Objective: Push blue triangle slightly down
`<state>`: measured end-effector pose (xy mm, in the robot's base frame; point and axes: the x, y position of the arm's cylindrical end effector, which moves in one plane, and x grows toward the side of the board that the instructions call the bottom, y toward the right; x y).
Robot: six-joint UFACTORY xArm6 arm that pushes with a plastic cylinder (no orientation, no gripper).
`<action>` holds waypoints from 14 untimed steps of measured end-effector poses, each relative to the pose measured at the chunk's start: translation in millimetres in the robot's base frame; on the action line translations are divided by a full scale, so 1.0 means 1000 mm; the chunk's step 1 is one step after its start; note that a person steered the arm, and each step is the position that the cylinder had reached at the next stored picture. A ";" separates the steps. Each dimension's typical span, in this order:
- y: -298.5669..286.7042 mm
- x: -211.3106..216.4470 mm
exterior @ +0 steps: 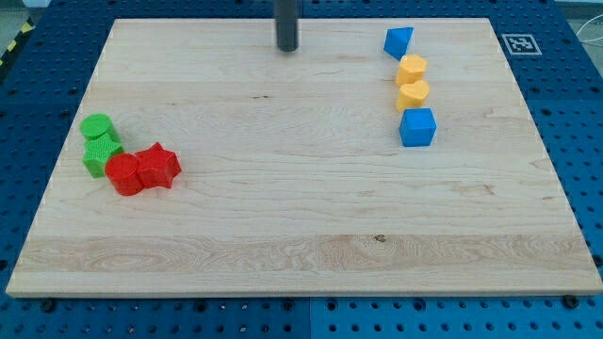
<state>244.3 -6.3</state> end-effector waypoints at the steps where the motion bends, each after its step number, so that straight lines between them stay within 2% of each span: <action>1: 0.023 -0.027; 2: 0.042 -0.041; 5: 0.128 -0.038; 6: 0.134 -0.024; 9: 0.156 -0.020; 14: 0.147 -0.012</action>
<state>231.8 140.9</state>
